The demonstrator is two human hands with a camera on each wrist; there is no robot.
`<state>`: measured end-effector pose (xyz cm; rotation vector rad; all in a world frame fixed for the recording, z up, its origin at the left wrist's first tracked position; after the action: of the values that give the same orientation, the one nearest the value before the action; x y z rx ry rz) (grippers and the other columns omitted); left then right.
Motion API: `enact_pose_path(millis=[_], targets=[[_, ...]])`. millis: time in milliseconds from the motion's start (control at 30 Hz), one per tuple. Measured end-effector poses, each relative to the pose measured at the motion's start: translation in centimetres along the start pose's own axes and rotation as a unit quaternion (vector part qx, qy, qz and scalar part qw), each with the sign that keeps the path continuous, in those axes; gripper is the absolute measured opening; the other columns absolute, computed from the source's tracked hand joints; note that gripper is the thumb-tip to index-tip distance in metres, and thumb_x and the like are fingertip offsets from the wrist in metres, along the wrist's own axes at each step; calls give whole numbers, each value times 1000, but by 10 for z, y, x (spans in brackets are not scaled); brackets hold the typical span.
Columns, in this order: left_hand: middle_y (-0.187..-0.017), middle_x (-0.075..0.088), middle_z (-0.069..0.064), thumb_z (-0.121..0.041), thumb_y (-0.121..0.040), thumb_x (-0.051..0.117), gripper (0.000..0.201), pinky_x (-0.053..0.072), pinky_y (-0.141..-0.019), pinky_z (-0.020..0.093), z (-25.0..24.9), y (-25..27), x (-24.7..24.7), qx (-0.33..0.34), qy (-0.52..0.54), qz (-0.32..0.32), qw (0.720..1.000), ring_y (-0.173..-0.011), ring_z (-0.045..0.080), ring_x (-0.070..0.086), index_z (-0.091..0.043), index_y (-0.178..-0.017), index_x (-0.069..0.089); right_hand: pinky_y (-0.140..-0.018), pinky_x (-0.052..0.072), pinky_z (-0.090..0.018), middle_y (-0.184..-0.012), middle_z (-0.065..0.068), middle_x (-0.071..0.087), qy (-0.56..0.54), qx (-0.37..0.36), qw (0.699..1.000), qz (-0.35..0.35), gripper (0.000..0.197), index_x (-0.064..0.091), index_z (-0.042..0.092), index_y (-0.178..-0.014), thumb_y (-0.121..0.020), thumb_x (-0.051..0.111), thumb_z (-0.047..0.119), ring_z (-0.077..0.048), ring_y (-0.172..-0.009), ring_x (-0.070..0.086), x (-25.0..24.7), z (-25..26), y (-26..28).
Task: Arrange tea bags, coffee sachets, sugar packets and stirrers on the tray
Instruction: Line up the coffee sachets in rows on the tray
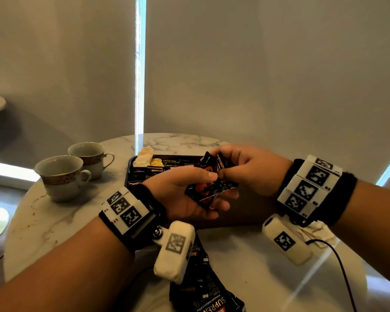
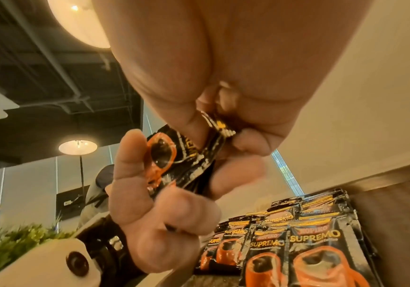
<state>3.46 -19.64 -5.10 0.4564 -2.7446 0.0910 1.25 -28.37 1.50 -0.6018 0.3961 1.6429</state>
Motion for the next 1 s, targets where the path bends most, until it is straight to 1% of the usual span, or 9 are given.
enact_pose_path(millis=[100,167,300,400,467,633,767,867,1000], targets=[[-123,63,26,-32,-73,81,70,54,-73,37,-4,-1,-5,12,19,-9,1000,-88,28,67,-6,-134,58,-70,53,-36,-104,-18,72,50,4,998,-23,37,63,18,-121,-89,63,0,-22,-73,68,-6,-2,-1],[-121,61,29,-44,-77,76,70,53,-72,38,-4,-2,-3,8,51,4,999,-88,32,64,-6,-133,59,-74,54,-35,-102,-9,74,86,5,996,-26,43,65,24,-120,-90,61,-7,-11,-72,68,-8,-3,-1],[-120,58,31,-45,-86,53,73,50,-73,38,-2,-5,-8,-11,74,-16,997,-84,35,60,0,-143,48,-79,56,-40,-104,-7,74,87,5,994,-61,49,65,24,-120,-86,63,-11,-13,-79,71,-11,-7,-3],[-119,59,29,-44,-82,57,70,52,-81,43,0,-6,-13,-20,81,-30,996,-90,38,64,-1,-137,53,-89,57,-51,-102,-9,74,82,0,993,-85,41,67,25,-109,-80,68,-3,-27,-93,72,-15,-7,-3],[-116,59,26,-47,-80,60,68,49,-93,50,-1,-6,-18,-19,95,-59,994,-97,39,64,-1,-130,57,-90,55,-54,-97,-8,75,100,-18,988,-119,35,68,30,-99,-75,70,5,-28,-92,71,-20,-3,-1],[-128,59,29,-60,-62,75,114,57,-91,54,6,-7,-31,-69,135,-110,982,-111,45,66,2,-149,34,-68,52,-41,-78,-3,68,201,-103,951,-211,27,62,28,-88,-77,71,5,-20,-69,61,-30,25,9],[-121,64,22,-66,-84,59,79,56,-90,49,-5,-6,-17,-7,114,-86,990,-107,38,68,-1,-130,58,-58,46,-34,-71,0,64,238,-121,946,-184,20,63,21,-87,-75,72,6,-15,-62,57,-7,35,7],[-105,71,20,-47,-100,45,52,61,-81,41,-19,-2,-21,69,138,-146,977,-93,32,72,0,-113,65,-59,47,-31,-73,5,60,274,-125,943,-144,20,61,24,-85,-74,70,10,-10,-65,55,13,34,3],[-76,67,15,-24,-102,42,33,58,-57,29,-23,3,-24,83,100,-180,975,-66,26,70,-2,-90,63,-68,49,-30,-90,5,57,307,-126,940,-80,23,59,25,-86,-74,78,26,-13,-82,54,34,31,0]])
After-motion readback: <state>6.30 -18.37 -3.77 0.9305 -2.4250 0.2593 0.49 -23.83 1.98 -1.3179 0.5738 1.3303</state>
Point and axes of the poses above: each hand's wrist, its own y-axis away from the middle knuckle, its own x-axis out of the palm, z = x × y, the point moved 8 cm from there along -y, towards the middle knuckle
